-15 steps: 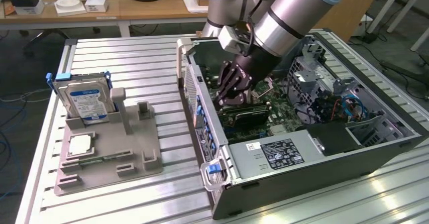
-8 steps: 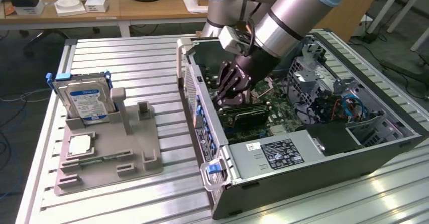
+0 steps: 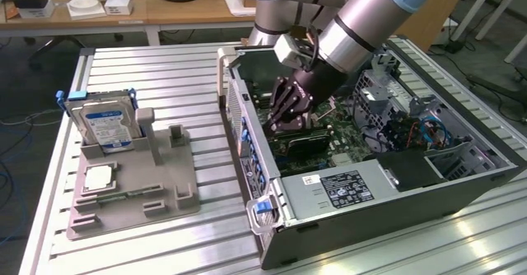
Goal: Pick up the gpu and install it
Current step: 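Press down on the gpu until it lock into place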
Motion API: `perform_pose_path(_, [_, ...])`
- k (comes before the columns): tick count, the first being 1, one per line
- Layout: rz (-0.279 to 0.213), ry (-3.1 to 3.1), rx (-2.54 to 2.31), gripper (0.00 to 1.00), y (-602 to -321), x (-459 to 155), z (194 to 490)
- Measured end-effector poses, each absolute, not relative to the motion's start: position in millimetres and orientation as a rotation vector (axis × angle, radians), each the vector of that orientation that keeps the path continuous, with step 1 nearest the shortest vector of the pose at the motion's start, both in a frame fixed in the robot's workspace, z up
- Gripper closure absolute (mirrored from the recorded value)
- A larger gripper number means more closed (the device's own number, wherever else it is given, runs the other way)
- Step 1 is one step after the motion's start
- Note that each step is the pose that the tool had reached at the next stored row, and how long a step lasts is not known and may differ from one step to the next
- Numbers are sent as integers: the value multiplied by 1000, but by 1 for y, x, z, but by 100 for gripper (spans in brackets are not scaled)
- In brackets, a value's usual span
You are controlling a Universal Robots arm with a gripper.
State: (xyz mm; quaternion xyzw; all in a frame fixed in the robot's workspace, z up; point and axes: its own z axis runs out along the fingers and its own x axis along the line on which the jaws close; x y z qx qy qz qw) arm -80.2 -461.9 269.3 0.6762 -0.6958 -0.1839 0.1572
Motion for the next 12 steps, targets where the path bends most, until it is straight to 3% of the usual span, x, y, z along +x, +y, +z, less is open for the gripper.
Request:
perform_pose_path(7, [-515,-1999,1943,90,-461,-78,269])
perform_pose_path(12, [-458,-2037,1985,90,-459,-78,269])
